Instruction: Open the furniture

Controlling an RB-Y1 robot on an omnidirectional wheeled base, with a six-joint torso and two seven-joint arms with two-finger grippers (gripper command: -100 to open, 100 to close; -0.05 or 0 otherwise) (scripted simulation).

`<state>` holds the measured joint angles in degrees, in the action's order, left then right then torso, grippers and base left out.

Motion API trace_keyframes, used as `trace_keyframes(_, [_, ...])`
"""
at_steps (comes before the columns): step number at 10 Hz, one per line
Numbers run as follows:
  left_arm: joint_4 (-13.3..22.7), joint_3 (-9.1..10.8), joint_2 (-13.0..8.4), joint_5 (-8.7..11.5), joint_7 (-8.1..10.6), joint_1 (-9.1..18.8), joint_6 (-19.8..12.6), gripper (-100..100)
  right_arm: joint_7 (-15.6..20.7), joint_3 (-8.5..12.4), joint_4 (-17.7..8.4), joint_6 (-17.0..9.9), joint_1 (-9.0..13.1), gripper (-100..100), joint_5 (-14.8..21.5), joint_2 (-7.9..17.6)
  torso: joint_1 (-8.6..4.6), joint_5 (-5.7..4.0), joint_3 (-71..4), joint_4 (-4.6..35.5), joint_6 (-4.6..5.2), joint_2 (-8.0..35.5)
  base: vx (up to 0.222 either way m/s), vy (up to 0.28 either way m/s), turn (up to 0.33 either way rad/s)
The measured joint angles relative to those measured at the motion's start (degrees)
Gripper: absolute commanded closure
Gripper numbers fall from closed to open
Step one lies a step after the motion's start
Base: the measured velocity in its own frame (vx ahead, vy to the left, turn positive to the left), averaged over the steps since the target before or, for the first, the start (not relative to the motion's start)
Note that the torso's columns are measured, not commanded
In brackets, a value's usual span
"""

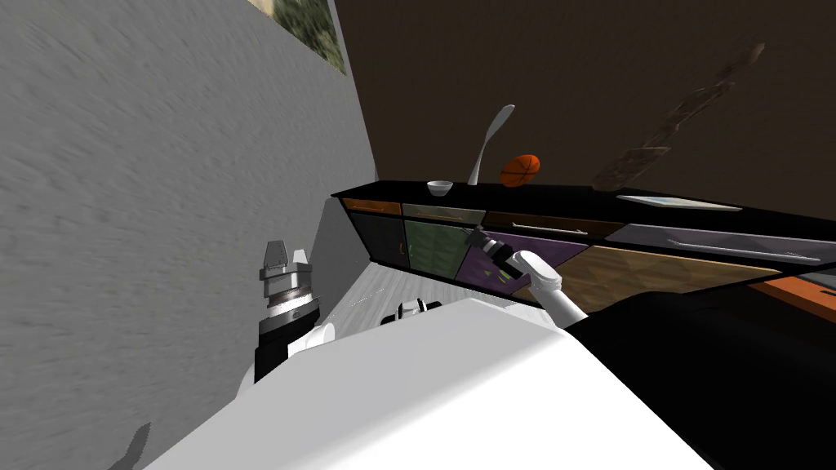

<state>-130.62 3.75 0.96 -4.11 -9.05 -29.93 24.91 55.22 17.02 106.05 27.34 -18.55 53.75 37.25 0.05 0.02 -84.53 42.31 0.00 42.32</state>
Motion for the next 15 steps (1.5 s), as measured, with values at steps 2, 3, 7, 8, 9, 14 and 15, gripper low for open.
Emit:
trace_keyframes(2, [0.0, 0.02, 0.0, 0.0, 0.0, 0.0, 0.0, 0, -0.4, 0.2, -0.1, -0.1, 0.0, -100, 0.1, 0.8, -0.49, -0.15, -0.4, -0.2, -0.02, -0.7, 0.097, -0.052, 0.017])
trace_keyframes(3, [0.0, 0.03, 0.0, 0.0, 0.0, 0.0, 0.0, 0, -0.7, 0.5, -0.1, -0.1, -0.1, -100, 0.1, 1.3, -0.4, -0.14, -0.4, -0.2, -0.01, -0.6, 0.134, -0.062, 0.011])
trace_keyframes(7, [0.0, 0.02, 0.0, 0.0, 0.0, 0.0, 0.0, 0, -1.7, 1.4, -0.4, -0.4, -0.1, -100, 0.2, 3.4, 0.08, 0.01, 0.1, 0.1, 0.01, 0.3, 0.105, -0.039, 0.01])
trace_keyframes(8, [0.0, 0.02, 0.0, 0.0, 0.0, 0.0, 0.0, 0, -1.7, 1.4, -0.4, -0.4, -0.1, 100, 0.2, 3.4, 0.1, 0.02, 0.2, 0.1, 0.01, 0.4, 0.01, -0.003, 0.001])
trace_keyframes(9, [0.0, 0.01, 0.0, 0.0, 0.0, 0.0, 0.0, 0, -1.7, 1.4, -0.4, -0.4, 0.0, 100, 0.2, 3.4, 0.04, 0.01, 0.1, 0.1, 0.01, 0.2, -0.093, 0.044, -0.076])
trace_keyframes(14, [0.0, 0.01, 0.0, 0.0, 0.0, 0.0, 0.0, 0, -2.3, 1.3, 0.8, -0.1, -0.9, -100, 0.1, 3.7, -0.23, -0.06, -0.2, -0.1, -0.02, -0.3, -0.093, 0.073, -0.018])
trace_keyframes(15, [0.0, 0.02, 0.0, 0.0, 0.0, 0.0, 0.0, 0, -2.2, 1.4, 0.6, -0.1, -0.8, -100, 0.1, 3.7, -0.53, -0.16, -0.4, -0.2, -0.02, -0.6, 0.116, -0.094, 0.033])
